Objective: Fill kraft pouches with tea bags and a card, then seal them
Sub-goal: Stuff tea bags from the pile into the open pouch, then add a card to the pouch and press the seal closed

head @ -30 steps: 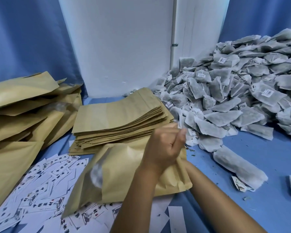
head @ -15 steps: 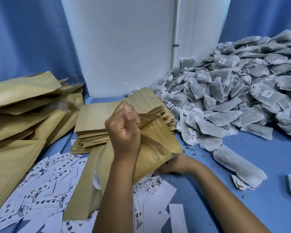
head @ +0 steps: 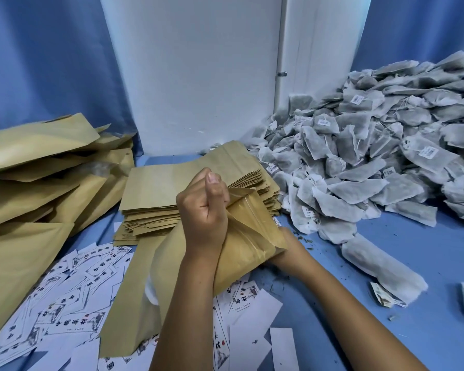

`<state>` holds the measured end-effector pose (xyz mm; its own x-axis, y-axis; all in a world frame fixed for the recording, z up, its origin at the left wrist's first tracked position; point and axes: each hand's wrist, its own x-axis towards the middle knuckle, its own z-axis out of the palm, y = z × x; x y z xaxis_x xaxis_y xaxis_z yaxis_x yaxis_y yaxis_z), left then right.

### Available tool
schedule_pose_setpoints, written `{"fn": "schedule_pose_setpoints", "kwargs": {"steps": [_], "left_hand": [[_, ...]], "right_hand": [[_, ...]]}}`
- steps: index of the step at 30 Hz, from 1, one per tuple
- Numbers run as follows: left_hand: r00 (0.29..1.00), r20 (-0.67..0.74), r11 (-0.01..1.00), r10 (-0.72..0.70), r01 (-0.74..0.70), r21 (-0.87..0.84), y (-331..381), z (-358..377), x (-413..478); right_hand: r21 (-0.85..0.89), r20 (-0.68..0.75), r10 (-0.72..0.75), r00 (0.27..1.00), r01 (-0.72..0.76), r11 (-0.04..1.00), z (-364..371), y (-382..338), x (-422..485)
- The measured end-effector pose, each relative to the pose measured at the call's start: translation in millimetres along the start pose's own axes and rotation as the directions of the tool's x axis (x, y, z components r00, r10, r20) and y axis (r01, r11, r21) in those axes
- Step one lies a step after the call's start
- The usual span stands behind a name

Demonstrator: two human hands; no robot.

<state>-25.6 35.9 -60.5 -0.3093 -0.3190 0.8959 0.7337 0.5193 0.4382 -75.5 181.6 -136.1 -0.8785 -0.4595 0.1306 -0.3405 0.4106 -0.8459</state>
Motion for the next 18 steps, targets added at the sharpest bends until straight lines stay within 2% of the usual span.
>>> {"fn": "schedule_pose_setpoints", "kwargs": {"steps": [3, 7, 9, 11, 12, 14, 15, 16, 17, 18], "left_hand": [[1.000, 0.022, 1.000, 0.002, -0.003, 0.016, 0.5, 2.0, -2.1], [1.000, 0.025, 1.000, 0.006, -0.007, 0.029, -0.3, 2.4, -2.6], [1.000, 0.026, 0.999, 0.013, -0.014, 0.034, -1.3, 1.6, -2.7], [0.999, 0.029, 0.999, 0.019, -0.020, 0.034, -1.9, 1.3, -3.0], [0.999, 0.033, 0.999, 0.017, -0.019, 0.034, -2.2, 1.5, -3.2], [0.999, 0.042, 0.999, 0.016, -0.017, 0.029, -2.4, 2.7, -3.7], [0.999, 0.046, 0.999, 0.018, -0.019, 0.027, -2.4, 3.7, -3.8], [0.999, 0.050, 0.999, 0.019, -0.020, 0.026, -2.4, 4.9, -3.8], [0.998, 0.056, 0.999, 0.018, -0.019, 0.027, -2.3, 6.1, -3.7], [0.998, 0.063, 0.999, 0.014, -0.016, 0.029, -2.0, 6.9, -3.7]], "right_hand": [[0.051, 0.056, -0.103, 0.993, 0.100, 0.994, -7.4, -2.6, -0.2], [0.097, 0.159, -0.134, 0.978, 0.119, 0.988, -15.7, 0.2, -1.2], [0.090, 0.163, -0.128, 0.978, 0.114, 0.989, -18.5, 4.8, -0.3], [0.125, 0.021, -0.146, 0.989, 0.142, 0.982, -22.3, 3.4, 1.0], [0.168, -0.116, -0.156, 0.981, 0.174, 0.970, -25.7, 2.2, 2.2], [0.329, -0.408, -0.114, 0.906, 0.262, 0.907, -37.2, -2.6, 2.1], [0.463, -0.495, -0.082, 0.865, 0.343, 0.817, -44.2, -6.7, -0.4], [0.589, -0.518, -0.064, 0.853, 0.409, 0.697, -50.3, -10.4, -2.8], [0.678, -0.484, -0.086, 0.871, 0.435, 0.592, -53.2, -15.2, -5.7], [0.713, -0.437, -0.128, 0.890, 0.430, 0.554, -53.7, -20.0, -8.1]]}}
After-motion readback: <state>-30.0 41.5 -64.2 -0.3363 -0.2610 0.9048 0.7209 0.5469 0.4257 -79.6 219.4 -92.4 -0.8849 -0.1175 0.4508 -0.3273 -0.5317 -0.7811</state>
